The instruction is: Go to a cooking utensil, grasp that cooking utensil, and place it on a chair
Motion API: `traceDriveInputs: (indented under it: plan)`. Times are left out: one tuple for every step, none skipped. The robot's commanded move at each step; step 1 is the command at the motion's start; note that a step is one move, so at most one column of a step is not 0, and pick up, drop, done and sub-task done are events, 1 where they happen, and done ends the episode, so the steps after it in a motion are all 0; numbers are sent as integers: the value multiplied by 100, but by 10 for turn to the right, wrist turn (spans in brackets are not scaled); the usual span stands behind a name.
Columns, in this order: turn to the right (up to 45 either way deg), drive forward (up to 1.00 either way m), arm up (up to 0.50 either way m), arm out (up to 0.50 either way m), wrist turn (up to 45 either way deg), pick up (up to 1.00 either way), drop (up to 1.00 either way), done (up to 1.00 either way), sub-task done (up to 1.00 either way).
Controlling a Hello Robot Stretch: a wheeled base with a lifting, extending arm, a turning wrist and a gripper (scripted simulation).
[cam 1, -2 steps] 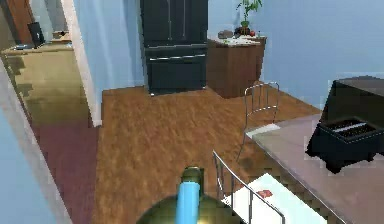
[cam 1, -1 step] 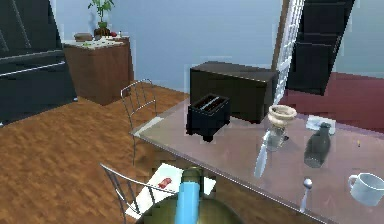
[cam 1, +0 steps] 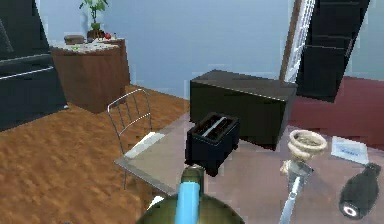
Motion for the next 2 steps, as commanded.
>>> traceDriveInputs:
  plan:
    - [150, 0, 0, 0, 0, 0, 0, 0, 0]
    - [0, 0, 0, 30, 0, 0, 0, 0, 0]
